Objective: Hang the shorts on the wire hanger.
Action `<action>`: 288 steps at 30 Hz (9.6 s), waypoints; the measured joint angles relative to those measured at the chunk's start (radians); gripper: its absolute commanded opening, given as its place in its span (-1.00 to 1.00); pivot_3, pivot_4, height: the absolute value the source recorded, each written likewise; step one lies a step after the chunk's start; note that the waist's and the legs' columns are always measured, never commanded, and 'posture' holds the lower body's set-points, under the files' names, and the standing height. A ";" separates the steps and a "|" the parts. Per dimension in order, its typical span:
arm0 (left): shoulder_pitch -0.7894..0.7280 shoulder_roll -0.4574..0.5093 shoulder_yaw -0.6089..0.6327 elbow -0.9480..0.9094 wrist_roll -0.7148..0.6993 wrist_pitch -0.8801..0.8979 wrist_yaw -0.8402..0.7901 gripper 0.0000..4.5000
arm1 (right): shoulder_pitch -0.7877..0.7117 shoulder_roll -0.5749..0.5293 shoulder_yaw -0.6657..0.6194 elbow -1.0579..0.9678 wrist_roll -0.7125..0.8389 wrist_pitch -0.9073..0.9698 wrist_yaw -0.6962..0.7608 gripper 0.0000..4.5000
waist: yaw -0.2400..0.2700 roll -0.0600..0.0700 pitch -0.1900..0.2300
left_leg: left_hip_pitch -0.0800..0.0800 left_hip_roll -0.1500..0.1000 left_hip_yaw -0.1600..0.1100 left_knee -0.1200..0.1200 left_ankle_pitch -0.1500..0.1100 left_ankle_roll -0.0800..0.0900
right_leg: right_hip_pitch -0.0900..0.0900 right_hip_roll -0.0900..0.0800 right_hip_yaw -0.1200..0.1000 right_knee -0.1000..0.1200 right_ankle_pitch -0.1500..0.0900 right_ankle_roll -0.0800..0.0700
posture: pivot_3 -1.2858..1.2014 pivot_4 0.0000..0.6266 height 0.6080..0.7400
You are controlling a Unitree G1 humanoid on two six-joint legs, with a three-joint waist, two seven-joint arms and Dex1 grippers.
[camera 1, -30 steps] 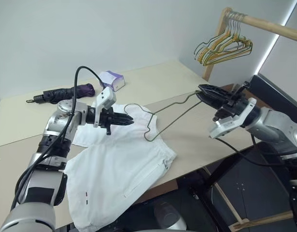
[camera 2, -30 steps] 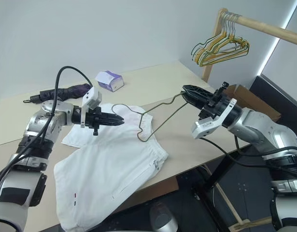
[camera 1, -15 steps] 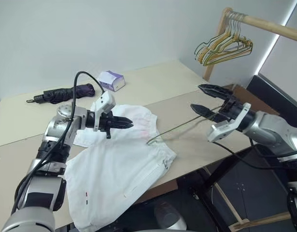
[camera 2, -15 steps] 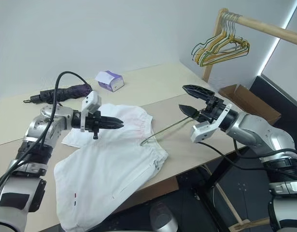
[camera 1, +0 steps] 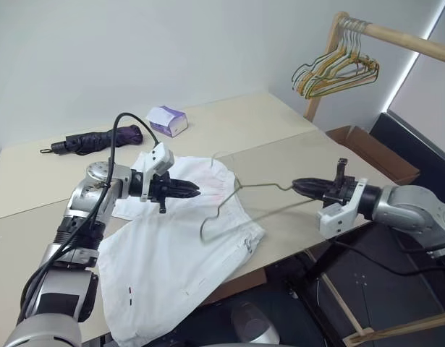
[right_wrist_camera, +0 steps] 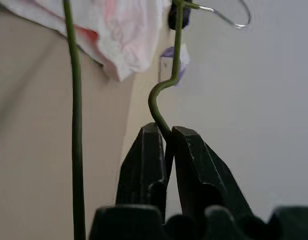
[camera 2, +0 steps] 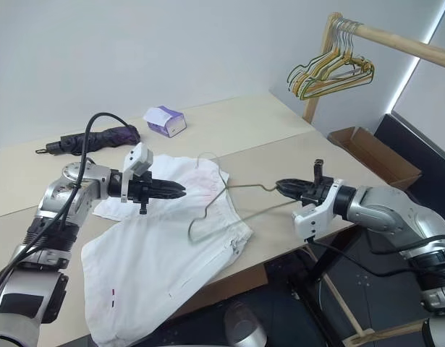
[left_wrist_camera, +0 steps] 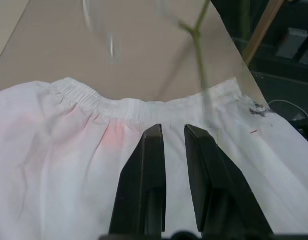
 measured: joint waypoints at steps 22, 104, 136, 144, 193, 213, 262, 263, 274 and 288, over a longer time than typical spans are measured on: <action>-0.154 0.053 0.095 0.043 -0.120 0.244 0.006 -0.27 | -0.102 0.131 -0.095 -0.041 -0.368 0.198 -0.394 -1.00 | 0.011 -0.001 0.000 | 0.000 -0.001 -0.002 0.000 0.000 0.000 | -0.002 0.000 0.000 0.000 0.001 0.001 | -0.35 -1.00 1.00; 0.047 0.085 -0.062 -0.089 0.115 -0.321 0.064 -1.00 | -0.271 0.033 0.123 -0.244 0.609 1.097 0.570 0.99 | 0.082 -0.003 -0.001 | -0.017 0.001 0.001 0.002 -0.001 0.001 | -0.019 -0.002 0.002 0.001 0.004 0.002 | -0.28 -1.00 1.00; 0.090 0.106 -0.039 -0.174 0.088 -0.287 0.014 -0.75 | -0.272 0.120 0.106 -0.206 0.530 1.141 0.787 -1.00 | 0.107 -0.003 -0.001 | -0.017 0.000 -0.001 0.002 -0.001 0.001 | -0.019 -0.002 0.001 0.001 0.004 0.002 | -0.29 -1.00 1.00; 0.059 0.078 0.007 -0.031 0.073 -0.281 0.037 0.27 | -0.029 0.054 -0.039 -0.366 0.664 1.324 0.778 -1.00 | 0.109 -0.003 -0.001 | -0.018 0.000 -0.002 0.002 -0.001 0.001 | -0.019 -0.002 0.000 0.001 0.004 0.002 | -0.28 -1.00 1.00; 0.360 0.173 0.160 -0.499 -0.154 -0.084 0.147 0.99 | -0.085 0.193 -0.073 0.246 0.986 2.067 0.627 -1.00 | 0.247 0.003 -0.004 | -0.021 0.000 -0.002 0.005 -0.005 -0.005 | -0.021 -0.001 0.000 0.000 0.006 0.000 | -0.16 -1.00 1.00; 0.356 0.186 0.163 -0.496 -0.152 -0.092 0.165 0.99 | -0.122 0.238 -0.084 0.176 0.850 1.896 0.550 -1.00 | 0.271 0.005 -0.004 | -0.028 -0.001 -0.003 0.005 -0.005 -0.006 | -0.033 -0.001 0.000 0.001 0.006 0.000 | -0.20 -1.00 1.00; -0.129 0.020 -0.061 0.273 0.152 -0.760 -0.175 -0.70 | -0.111 0.052 0.093 -0.872 0.620 1.836 0.421 -1.00 | 0.130 0.005 -0.005 | -0.032 -0.001 -0.004 0.008 0.000 0.001 | -0.036 -0.001 0.000 0.011 0.006 0.001 | -0.30 -1.00 1.00; -0.129 0.019 -0.061 0.273 0.151 -0.760 -0.176 -0.80 | -0.111 0.052 0.092 -0.872 0.622 1.838 0.420 -1.00 | 0.129 0.005 -0.005 | -0.032 -0.001 -0.004 0.008 0.000 0.001 | -0.036 -0.001 0.000 0.012 0.006 0.001 | -0.30 -1.00 1.00; -0.118 0.019 -0.061 0.233 0.137 -0.688 -0.193 -1.00 | -0.119 0.020 0.085 -0.873 0.648 1.828 0.424 -0.63 | 0.125 0.005 -0.005 | -0.032 -0.001 -0.004 0.008 0.000 0.001 | -0.036 -0.001 0.000 0.013 0.006 0.002 | -0.30 -1.00 1.00; -0.071 0.035 -0.011 0.166 0.118 -0.541 -0.104 -1.00 | 0.142 0.014 -0.181 -0.811 0.709 1.888 0.358 0.98 | 0.131 0.005 -0.005 | -0.032 -0.001 -0.003 0.009 0.000 0.001 | -0.036 -0.001 0.000 0.014 0.006 0.002 | -0.30 -1.00 1.00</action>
